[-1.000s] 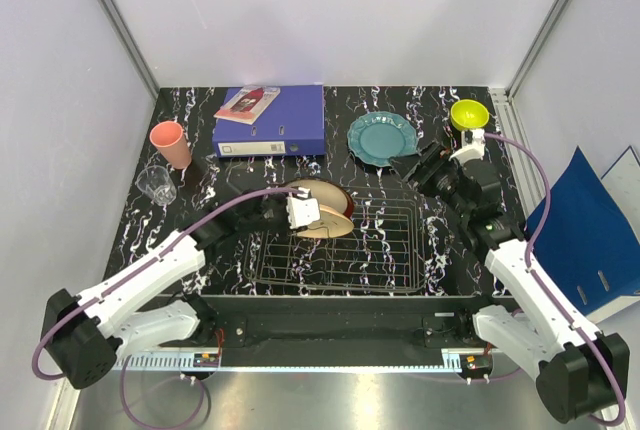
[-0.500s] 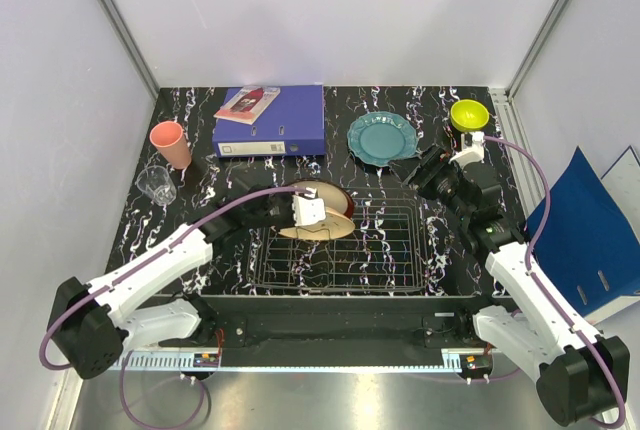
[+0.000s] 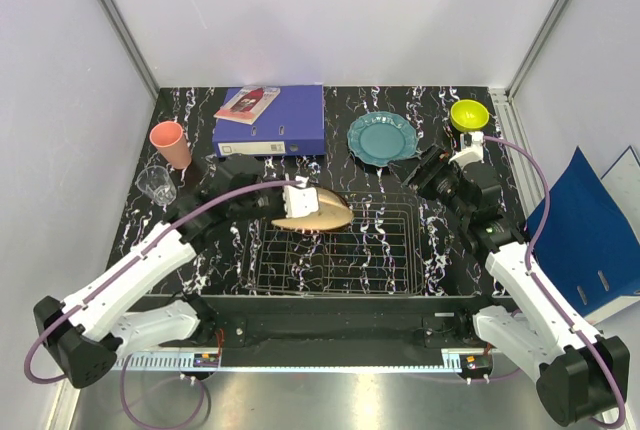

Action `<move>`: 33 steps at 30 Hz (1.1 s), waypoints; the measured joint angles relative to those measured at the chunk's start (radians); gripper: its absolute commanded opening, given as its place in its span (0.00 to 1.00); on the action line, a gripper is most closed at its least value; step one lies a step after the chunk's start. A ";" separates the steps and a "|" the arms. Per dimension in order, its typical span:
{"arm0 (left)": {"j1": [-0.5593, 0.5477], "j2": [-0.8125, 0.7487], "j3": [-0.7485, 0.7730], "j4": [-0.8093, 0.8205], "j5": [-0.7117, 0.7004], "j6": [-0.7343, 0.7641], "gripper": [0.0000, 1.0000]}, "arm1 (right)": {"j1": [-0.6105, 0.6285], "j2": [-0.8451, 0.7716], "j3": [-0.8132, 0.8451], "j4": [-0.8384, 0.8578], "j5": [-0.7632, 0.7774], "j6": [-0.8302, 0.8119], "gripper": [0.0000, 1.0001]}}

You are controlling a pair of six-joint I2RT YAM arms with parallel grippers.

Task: Unload the mixed dishes from the dish rack
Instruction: Pick up the plate from the dish rack.

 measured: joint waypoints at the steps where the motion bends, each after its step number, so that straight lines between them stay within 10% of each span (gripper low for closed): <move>1: 0.000 -0.009 0.019 0.003 0.000 -0.002 0.00 | 0.000 0.000 0.000 0.000 -0.001 0.000 0.83; 11: -0.005 -0.060 0.088 0.210 -0.124 -0.340 0.00 | 0.000 -0.016 0.002 -0.003 -0.006 0.000 0.82; 17: 0.130 0.196 0.571 0.055 -0.236 -0.775 0.00 | 0.000 -0.042 0.044 -0.045 0.012 -0.008 0.80; 24: 0.409 0.211 0.420 0.267 -0.033 -1.323 0.00 | 0.000 -0.074 0.066 -0.012 -0.035 -0.001 0.80; 33: 0.394 0.386 0.253 0.509 0.185 -1.762 0.00 | 0.001 -0.019 0.082 0.155 -0.145 0.069 0.83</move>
